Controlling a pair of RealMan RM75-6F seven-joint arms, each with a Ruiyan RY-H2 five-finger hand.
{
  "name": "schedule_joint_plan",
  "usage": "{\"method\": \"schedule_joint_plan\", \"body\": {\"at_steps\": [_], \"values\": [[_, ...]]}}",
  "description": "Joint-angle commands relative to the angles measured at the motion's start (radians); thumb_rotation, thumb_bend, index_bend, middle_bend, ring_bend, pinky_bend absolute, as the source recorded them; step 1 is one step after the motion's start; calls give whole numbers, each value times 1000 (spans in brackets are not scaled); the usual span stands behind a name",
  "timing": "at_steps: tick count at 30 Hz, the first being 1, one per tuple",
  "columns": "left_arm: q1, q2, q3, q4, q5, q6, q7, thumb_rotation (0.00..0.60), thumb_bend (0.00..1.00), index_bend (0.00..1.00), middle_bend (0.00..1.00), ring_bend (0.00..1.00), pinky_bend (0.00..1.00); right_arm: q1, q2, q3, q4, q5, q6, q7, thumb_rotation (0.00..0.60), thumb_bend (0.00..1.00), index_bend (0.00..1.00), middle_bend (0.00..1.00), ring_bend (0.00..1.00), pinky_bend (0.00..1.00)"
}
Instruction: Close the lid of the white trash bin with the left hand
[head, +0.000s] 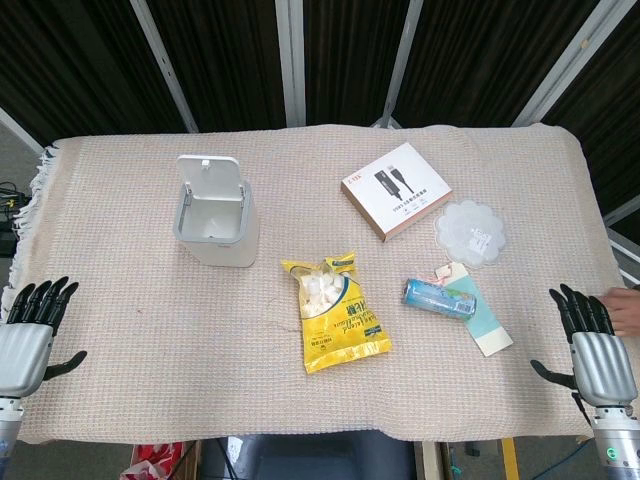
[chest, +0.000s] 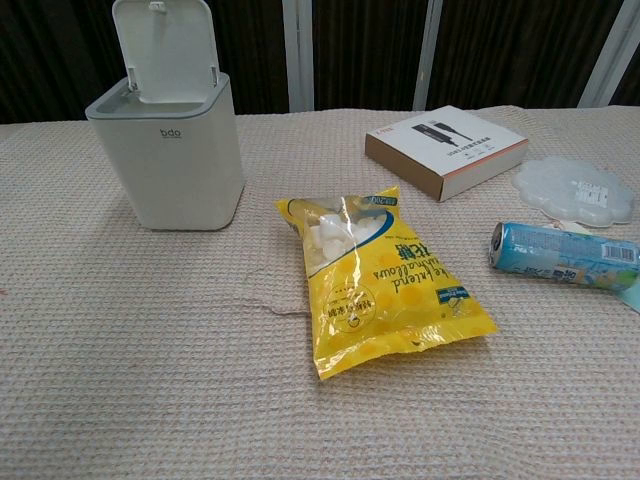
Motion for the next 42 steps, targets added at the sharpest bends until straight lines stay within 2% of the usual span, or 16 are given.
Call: {"method": "schedule_joint_plan", "body": {"at_steps": [1,31,33,34,36,37,38,41,42], "values": [[0,0,0,0,1,0,0,600,153,0,0,0,0,0,0,0,1,0,1,0,600,149,0,0,0,0],[2,3,-15,-20,-6,10,28,600,152,0,0,0,0,0,0,5,-4,4,3,19,600,148,0,0,0,0],[1,6,-23,-25,-5,20,37,600,154,0,0,0,15,0,0,5,-9,4,2,19,600,149,0,0,0,0],[-1,10,-31,-31,-6,26,43,600,165,0,1,1,56,-1,-1,4,-10,5,2,18,600,148,0,0,0,0],[-5,16,-48,-45,-8,40,52,600,213,0,67,69,196,-1,-1,3,-14,7,0,19,600,149,0,0,0,0],[-9,19,-63,-54,-11,52,59,600,255,0,168,173,311,-1,0,3,-16,7,-1,19,600,149,0,0,0,0],[-14,22,-79,-63,-15,60,69,600,301,0,313,319,430,-1,0,3,-17,9,-2,19,600,149,0,0,0,0],[-41,34,-126,-84,-35,62,92,600,399,0,671,650,663,-1,1,6,-20,18,-6,22,600,149,0,0,0,0],[-56,42,-145,-99,-52,49,98,600,417,0,729,698,698,-1,1,7,-21,22,-7,23,600,149,0,0,0,0]]}}
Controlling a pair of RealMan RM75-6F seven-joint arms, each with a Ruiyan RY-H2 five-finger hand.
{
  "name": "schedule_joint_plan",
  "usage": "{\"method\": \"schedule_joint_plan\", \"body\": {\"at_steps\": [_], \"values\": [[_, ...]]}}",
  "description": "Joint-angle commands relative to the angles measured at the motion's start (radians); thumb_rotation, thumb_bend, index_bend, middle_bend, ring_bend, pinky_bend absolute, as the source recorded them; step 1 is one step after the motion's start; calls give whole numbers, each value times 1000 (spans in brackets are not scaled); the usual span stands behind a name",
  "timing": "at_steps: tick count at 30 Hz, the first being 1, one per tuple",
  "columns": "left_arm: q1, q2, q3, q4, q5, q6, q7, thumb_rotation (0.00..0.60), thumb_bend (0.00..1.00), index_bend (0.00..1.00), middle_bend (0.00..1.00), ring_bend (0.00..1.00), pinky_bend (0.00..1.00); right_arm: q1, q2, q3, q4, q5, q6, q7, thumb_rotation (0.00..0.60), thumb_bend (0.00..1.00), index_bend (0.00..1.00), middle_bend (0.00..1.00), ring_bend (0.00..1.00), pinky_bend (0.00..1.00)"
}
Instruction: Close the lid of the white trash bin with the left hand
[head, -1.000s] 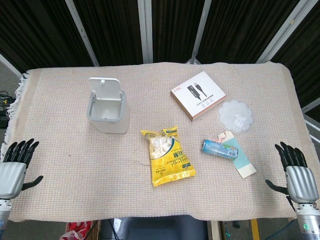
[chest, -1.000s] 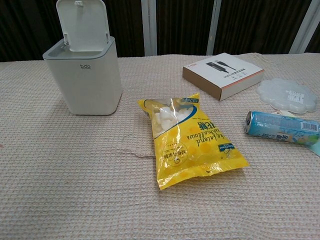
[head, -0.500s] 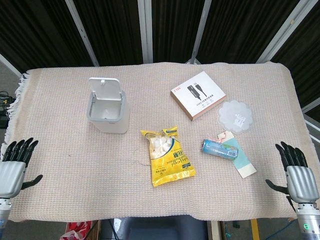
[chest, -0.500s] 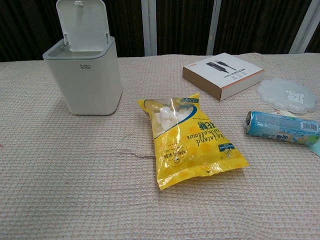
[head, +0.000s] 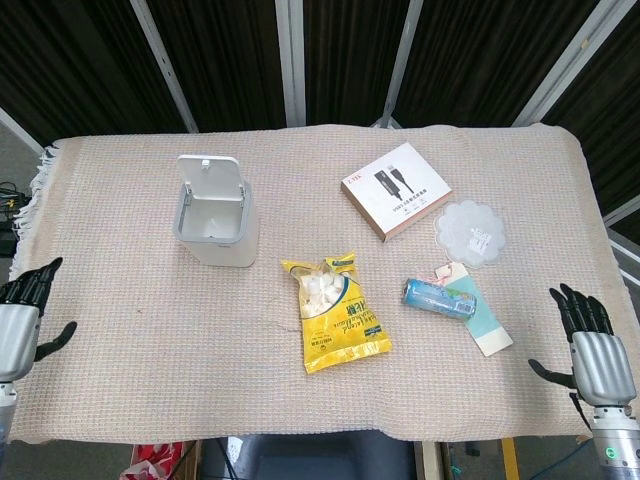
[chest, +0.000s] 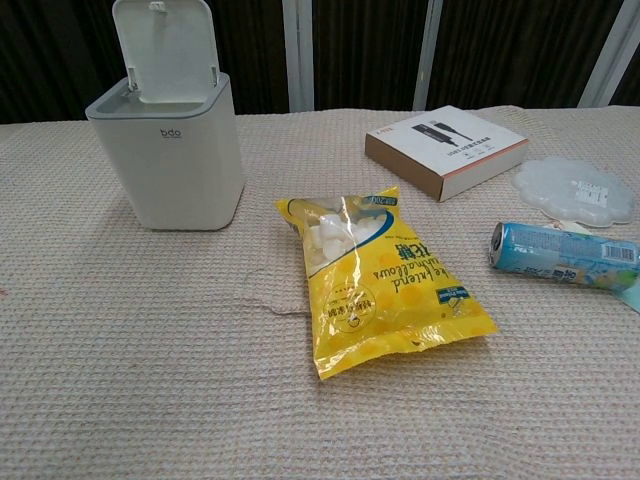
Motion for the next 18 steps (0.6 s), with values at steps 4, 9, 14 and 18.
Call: {"method": "schedule_joint_plan", "body": {"at_steps": [4,9,14,18], "values": [[-104,70,-118,-117,-128,-102,56,600,506,0,883,832,799,1,4,8,-7,19,-8,7,600,149,0,0,0,0],[-206,127,-204,-199,-275,-227,128,600,590,0,985,924,853,3,4,8,-10,24,-15,6,600,148,0,0,0,0],[-331,157,-280,-234,-504,-365,216,600,643,0,1000,951,874,2,7,6,-14,23,-16,14,600,148,0,0,0,0],[-451,143,-315,-198,-695,-443,319,600,663,0,1000,956,877,2,10,7,-12,25,-19,30,600,149,0,0,0,0]]}}
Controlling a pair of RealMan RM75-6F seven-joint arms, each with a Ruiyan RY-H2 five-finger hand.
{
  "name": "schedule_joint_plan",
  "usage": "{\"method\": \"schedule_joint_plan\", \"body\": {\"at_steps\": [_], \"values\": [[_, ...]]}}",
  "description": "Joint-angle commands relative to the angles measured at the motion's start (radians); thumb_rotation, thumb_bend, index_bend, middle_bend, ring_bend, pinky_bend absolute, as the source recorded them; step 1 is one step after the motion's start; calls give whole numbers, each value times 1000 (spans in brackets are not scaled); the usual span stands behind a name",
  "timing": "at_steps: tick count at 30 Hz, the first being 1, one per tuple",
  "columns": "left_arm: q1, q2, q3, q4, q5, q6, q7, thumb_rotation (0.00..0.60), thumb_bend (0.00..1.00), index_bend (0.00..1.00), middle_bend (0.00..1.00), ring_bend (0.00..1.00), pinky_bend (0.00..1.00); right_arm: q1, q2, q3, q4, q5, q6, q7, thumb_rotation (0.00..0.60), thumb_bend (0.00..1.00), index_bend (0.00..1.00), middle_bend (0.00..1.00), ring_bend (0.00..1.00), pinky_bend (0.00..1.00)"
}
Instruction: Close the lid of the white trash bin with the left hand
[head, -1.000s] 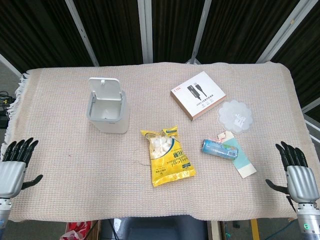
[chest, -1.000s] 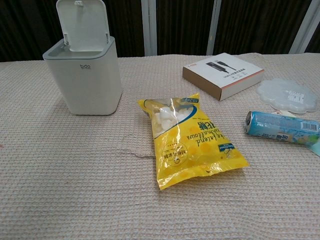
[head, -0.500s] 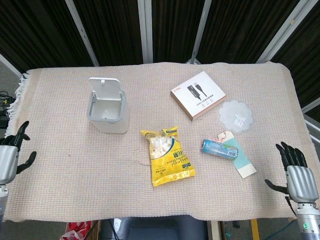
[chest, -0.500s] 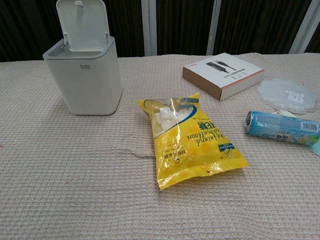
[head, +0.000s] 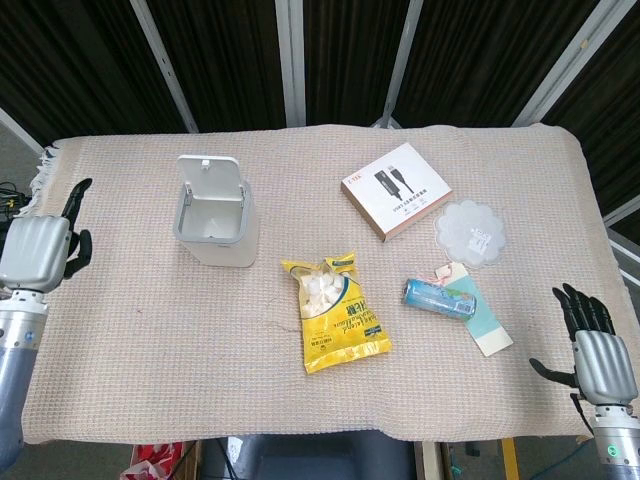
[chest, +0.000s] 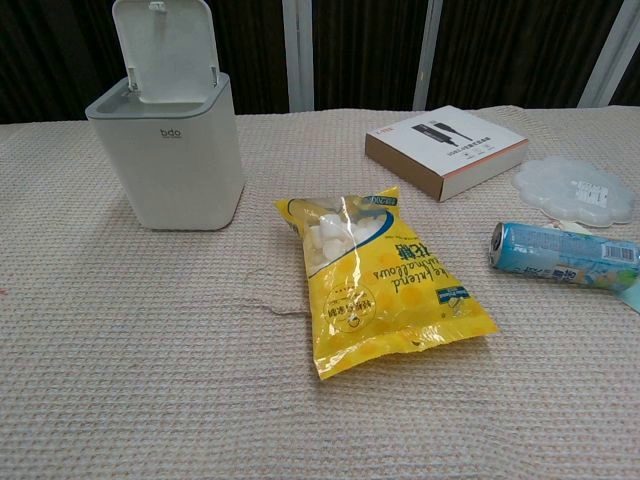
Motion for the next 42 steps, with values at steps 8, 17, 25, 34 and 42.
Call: {"method": "schedule_joint_plan", "body": {"at_steps": [8,17,25,34,42], "values": [[-356,-61,-90,127,-496,-197,241,600,701,0,1000,956,883,4,5,6,2,11,-13,27,600,149,0,0,0,0],[-516,-140,-59,246,-666,-250,302,600,710,20,1000,957,884,5,7,5,-4,18,-21,30,600,149,0,0,0,0],[-589,-186,-29,299,-751,-234,321,600,718,112,1000,958,884,5,12,7,-7,24,-25,40,600,148,0,0,0,0],[-620,-183,-8,272,-780,-228,306,600,746,227,1000,963,889,5,12,4,-10,20,-25,37,600,148,0,0,0,0],[-608,-119,11,176,-758,-213,279,600,751,265,1000,964,891,2,12,0,-12,13,-21,34,600,148,0,0,0,0]]}}
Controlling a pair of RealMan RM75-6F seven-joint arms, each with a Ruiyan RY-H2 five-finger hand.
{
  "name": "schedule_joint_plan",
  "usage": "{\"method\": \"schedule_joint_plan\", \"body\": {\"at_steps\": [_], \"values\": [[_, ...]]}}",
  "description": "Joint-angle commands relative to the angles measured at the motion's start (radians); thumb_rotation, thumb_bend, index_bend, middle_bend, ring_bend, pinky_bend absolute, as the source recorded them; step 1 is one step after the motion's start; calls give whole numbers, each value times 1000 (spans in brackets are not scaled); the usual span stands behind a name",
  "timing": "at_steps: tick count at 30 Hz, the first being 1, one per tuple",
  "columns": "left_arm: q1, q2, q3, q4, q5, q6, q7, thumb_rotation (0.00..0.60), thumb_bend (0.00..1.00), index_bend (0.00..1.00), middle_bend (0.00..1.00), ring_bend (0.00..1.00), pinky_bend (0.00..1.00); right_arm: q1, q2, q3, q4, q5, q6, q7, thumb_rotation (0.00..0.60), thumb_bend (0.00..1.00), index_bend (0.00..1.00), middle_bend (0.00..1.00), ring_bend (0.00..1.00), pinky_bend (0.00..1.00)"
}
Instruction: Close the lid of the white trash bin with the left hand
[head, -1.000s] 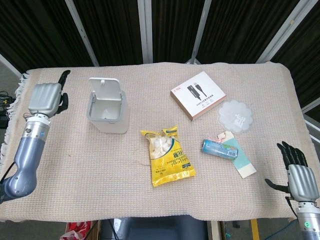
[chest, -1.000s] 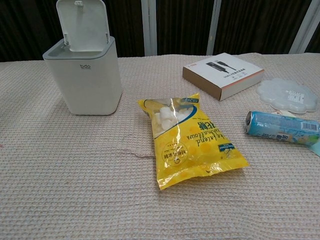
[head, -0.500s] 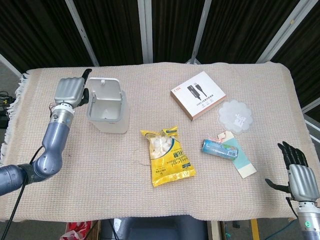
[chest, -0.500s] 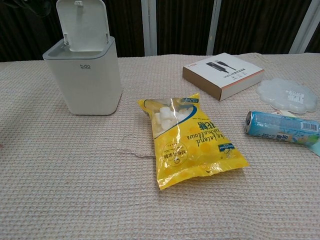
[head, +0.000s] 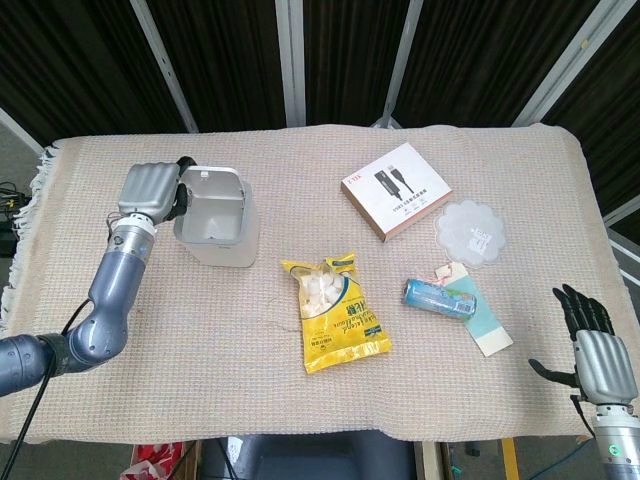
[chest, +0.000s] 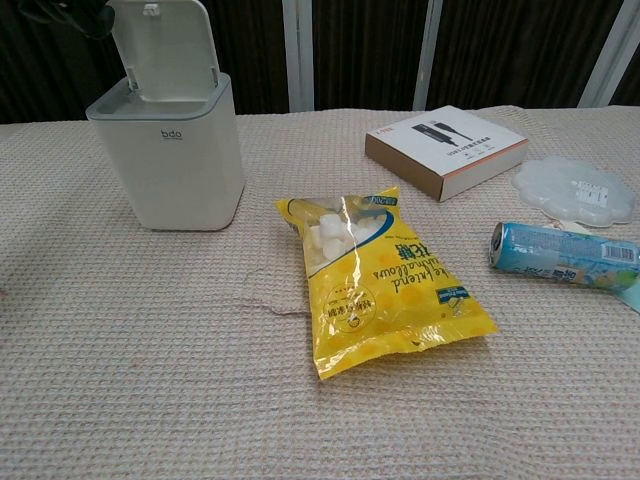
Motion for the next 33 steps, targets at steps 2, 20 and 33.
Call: {"method": "schedule_joint_plan", "body": {"at_steps": [2,20,33], "values": [[17,46,16,-61,18,9,-23,600,750,265,1000,964,891,-1,2,0,-4,4,-3,5,600,148,0,0,0,0],[96,124,122,-189,127,-7,-110,600,750,261,1000,964,891,-3,5,-7,-10,-5,-2,3,600,149,0,0,0,0],[102,96,158,-208,196,-13,-134,600,750,253,1000,964,891,-5,5,-5,-10,-2,2,1,600,149,0,0,0,0]]}}
